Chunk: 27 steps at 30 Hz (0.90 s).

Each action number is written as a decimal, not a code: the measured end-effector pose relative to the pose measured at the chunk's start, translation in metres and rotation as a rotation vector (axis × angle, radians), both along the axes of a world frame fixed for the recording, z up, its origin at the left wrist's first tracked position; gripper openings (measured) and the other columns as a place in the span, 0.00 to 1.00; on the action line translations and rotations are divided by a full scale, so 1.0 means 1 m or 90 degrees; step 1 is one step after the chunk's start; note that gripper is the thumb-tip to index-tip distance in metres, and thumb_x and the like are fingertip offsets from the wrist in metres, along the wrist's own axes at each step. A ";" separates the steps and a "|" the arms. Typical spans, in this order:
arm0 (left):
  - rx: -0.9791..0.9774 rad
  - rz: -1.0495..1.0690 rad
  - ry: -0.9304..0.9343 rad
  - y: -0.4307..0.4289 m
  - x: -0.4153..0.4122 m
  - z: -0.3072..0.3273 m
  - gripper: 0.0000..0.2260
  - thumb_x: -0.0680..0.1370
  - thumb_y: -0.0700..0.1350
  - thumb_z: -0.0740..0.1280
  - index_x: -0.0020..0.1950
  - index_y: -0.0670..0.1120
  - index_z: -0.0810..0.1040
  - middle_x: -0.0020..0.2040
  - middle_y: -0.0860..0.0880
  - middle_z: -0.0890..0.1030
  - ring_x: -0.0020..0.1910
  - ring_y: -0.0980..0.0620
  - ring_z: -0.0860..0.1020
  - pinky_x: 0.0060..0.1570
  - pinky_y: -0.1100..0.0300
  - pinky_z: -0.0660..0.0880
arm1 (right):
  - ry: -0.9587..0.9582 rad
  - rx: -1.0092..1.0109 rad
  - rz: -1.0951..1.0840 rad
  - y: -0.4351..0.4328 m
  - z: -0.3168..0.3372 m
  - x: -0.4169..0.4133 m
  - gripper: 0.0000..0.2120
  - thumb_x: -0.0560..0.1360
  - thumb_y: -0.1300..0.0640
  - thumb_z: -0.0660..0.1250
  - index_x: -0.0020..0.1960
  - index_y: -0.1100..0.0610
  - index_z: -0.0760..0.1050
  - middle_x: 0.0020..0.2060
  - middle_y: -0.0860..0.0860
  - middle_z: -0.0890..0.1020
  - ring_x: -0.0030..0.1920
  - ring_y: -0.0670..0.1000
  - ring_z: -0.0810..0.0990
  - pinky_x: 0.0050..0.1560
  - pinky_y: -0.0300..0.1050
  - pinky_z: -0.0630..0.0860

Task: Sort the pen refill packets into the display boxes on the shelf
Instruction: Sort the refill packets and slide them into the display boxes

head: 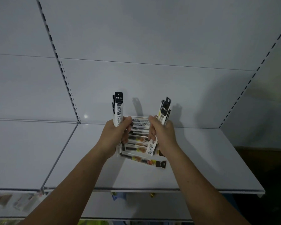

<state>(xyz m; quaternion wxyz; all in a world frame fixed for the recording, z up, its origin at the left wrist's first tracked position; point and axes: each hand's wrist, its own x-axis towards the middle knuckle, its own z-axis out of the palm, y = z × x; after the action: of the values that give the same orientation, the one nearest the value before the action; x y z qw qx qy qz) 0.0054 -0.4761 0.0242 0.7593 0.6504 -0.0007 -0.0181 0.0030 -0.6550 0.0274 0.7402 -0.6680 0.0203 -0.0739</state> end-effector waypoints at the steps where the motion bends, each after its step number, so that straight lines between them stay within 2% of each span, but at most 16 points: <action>1: -0.002 0.000 -0.001 -0.003 -0.001 -0.001 0.12 0.83 0.49 0.70 0.44 0.42 0.78 0.36 0.45 0.75 0.28 0.50 0.69 0.30 0.57 0.69 | -0.024 -0.044 0.007 0.000 -0.002 -0.003 0.16 0.82 0.59 0.69 0.36 0.56 0.72 0.24 0.54 0.71 0.22 0.51 0.68 0.31 0.45 0.71; 4: 0.007 0.004 -0.010 -0.008 -0.004 -0.004 0.13 0.83 0.48 0.69 0.43 0.42 0.77 0.35 0.44 0.73 0.28 0.50 0.68 0.30 0.57 0.68 | -0.051 -0.127 0.070 0.001 -0.014 -0.011 0.14 0.82 0.59 0.69 0.37 0.58 0.76 0.26 0.57 0.75 0.25 0.52 0.74 0.32 0.49 0.78; 7: 0.022 0.000 -0.021 -0.010 -0.006 -0.005 0.14 0.84 0.47 0.68 0.41 0.42 0.76 0.36 0.42 0.72 0.28 0.50 0.68 0.30 0.57 0.68 | -0.006 -0.167 0.126 0.003 -0.033 -0.014 0.11 0.81 0.57 0.70 0.40 0.59 0.79 0.27 0.56 0.78 0.29 0.54 0.76 0.38 0.58 0.81; 10: 0.035 0.013 -0.024 -0.011 -0.007 -0.006 0.13 0.84 0.47 0.68 0.41 0.44 0.75 0.32 0.46 0.70 0.28 0.50 0.68 0.30 0.56 0.69 | 0.049 -0.223 0.120 0.003 -0.046 -0.015 0.12 0.81 0.52 0.71 0.41 0.57 0.79 0.29 0.54 0.81 0.30 0.51 0.80 0.39 0.48 0.79; 12: 0.057 0.018 -0.044 -0.007 -0.009 -0.006 0.14 0.84 0.49 0.68 0.40 0.48 0.74 0.30 0.49 0.69 0.29 0.50 0.68 0.33 0.55 0.69 | 0.056 -0.212 0.096 0.002 -0.044 -0.014 0.14 0.81 0.51 0.70 0.41 0.58 0.79 0.28 0.54 0.81 0.32 0.53 0.82 0.41 0.49 0.81; 15: 0.155 0.059 -0.095 0.006 -0.015 -0.009 0.18 0.84 0.52 0.67 0.34 0.54 0.74 0.30 0.49 0.73 0.32 0.49 0.72 0.36 0.53 0.70 | 0.011 -0.165 0.084 0.003 -0.036 -0.014 0.19 0.83 0.53 0.68 0.36 0.62 0.75 0.26 0.58 0.77 0.29 0.56 0.78 0.43 0.57 0.85; 17: 0.154 0.098 -0.104 0.015 -0.020 -0.018 0.17 0.84 0.51 0.67 0.35 0.52 0.74 0.31 0.48 0.74 0.33 0.48 0.72 0.37 0.52 0.70 | 0.005 -0.136 0.086 0.007 -0.036 -0.015 0.21 0.83 0.54 0.68 0.39 0.68 0.72 0.28 0.59 0.73 0.29 0.55 0.72 0.40 0.57 0.83; 19: 0.137 0.127 -0.098 0.020 -0.024 -0.030 0.16 0.84 0.48 0.68 0.36 0.51 0.74 0.31 0.47 0.74 0.33 0.47 0.72 0.38 0.49 0.71 | 0.019 -0.128 0.094 0.010 -0.044 -0.016 0.20 0.82 0.53 0.69 0.41 0.69 0.72 0.29 0.58 0.72 0.30 0.54 0.71 0.38 0.52 0.78; 22: 0.167 0.140 -0.121 0.022 -0.027 -0.043 0.09 0.83 0.44 0.69 0.43 0.46 0.79 0.35 0.44 0.80 0.35 0.43 0.78 0.40 0.46 0.77 | 0.024 -0.171 0.115 0.012 -0.054 -0.018 0.11 0.80 0.56 0.72 0.46 0.63 0.79 0.30 0.54 0.79 0.31 0.50 0.78 0.38 0.43 0.78; 24: 0.160 0.137 -0.147 0.022 -0.025 -0.041 0.02 0.83 0.42 0.70 0.50 0.45 0.81 0.37 0.44 0.83 0.37 0.41 0.81 0.42 0.48 0.79 | 0.003 -0.160 0.126 0.013 -0.052 -0.018 0.04 0.79 0.60 0.72 0.50 0.61 0.80 0.36 0.55 0.83 0.36 0.50 0.83 0.42 0.41 0.81; 25: 0.150 0.138 -0.159 0.021 -0.025 -0.037 0.02 0.82 0.41 0.70 0.54 0.46 0.81 0.38 0.44 0.83 0.39 0.42 0.82 0.44 0.51 0.80 | -0.009 -0.147 0.127 0.013 -0.050 -0.016 0.03 0.79 0.61 0.72 0.51 0.61 0.81 0.38 0.55 0.85 0.39 0.51 0.85 0.43 0.42 0.81; 27: 0.135 0.140 -0.182 0.020 -0.022 -0.033 0.07 0.82 0.40 0.71 0.59 0.47 0.80 0.38 0.45 0.83 0.39 0.45 0.83 0.45 0.56 0.81 | -0.028 -0.138 0.123 0.013 -0.045 -0.014 0.02 0.78 0.62 0.72 0.51 0.60 0.80 0.40 0.57 0.85 0.41 0.54 0.86 0.44 0.45 0.83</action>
<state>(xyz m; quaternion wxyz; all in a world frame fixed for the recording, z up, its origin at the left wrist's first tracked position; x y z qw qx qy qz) -0.0163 -0.4557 -0.0084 0.6764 0.7187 -0.0352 0.1574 -0.0110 -0.6418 -0.0180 0.6675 -0.7412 -0.0688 -0.0187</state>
